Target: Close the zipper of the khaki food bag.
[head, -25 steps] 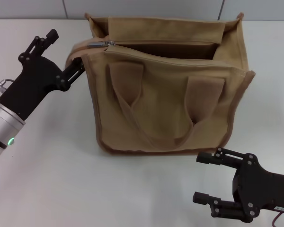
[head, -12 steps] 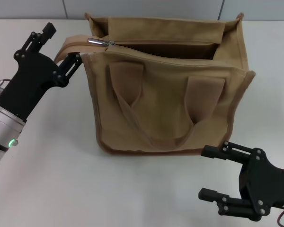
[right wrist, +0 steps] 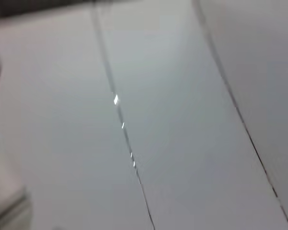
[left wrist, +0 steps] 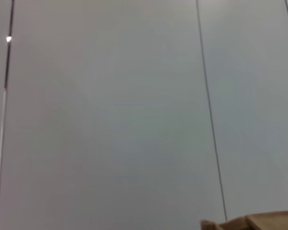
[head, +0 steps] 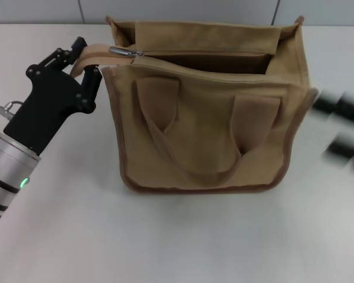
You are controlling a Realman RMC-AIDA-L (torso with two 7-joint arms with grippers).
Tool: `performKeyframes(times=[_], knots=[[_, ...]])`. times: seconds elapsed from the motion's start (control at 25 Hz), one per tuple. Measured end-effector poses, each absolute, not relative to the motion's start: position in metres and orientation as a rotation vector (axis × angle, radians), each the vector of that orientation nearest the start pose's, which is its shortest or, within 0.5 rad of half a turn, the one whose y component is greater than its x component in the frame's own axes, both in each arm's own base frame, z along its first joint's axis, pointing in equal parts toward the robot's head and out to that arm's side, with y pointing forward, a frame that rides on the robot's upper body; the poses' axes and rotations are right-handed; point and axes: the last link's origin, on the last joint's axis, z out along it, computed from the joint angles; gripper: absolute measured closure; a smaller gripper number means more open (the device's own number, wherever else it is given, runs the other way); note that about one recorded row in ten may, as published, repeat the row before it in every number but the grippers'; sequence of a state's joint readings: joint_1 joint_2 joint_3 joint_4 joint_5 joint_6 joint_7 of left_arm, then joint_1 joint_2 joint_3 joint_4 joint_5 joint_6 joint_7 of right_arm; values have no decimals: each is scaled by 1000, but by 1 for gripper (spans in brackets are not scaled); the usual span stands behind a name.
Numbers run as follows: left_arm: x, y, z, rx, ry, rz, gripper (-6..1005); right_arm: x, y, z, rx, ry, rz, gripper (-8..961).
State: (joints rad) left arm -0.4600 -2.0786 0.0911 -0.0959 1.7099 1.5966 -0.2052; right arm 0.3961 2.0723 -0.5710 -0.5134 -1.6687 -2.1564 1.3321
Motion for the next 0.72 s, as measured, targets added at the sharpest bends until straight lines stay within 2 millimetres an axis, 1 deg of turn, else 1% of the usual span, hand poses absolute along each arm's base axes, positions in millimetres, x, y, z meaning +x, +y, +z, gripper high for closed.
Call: performKeyframes(times=[0.12,0.2,0.32,0.4,0.52,0.64,0.72], knots=[[-272,290,-31,-1855,-182,-1025,734,228,266,71,-2670,692,1687,212],[-269,289,-32,-1851,-169,-1032,794,217,280,80,-2735,828,1669,212],[-266,288,-34,-1848,-157,-1044,855,205,298,83,-2763,1005,1641,212],[-264,289,-34,-1848,-150,-1050,885,199,309,82,-2745,1112,1646,212],[-258,292,-33,-1847,-128,-1074,931,186,327,83,-2701,1336,1666,212],[-250,296,-32,-1844,-98,-1106,977,172,344,86,-2670,1545,1644,212],[-245,299,-31,-1845,-80,-1123,976,167,352,86,-2652,1619,1633,213]])
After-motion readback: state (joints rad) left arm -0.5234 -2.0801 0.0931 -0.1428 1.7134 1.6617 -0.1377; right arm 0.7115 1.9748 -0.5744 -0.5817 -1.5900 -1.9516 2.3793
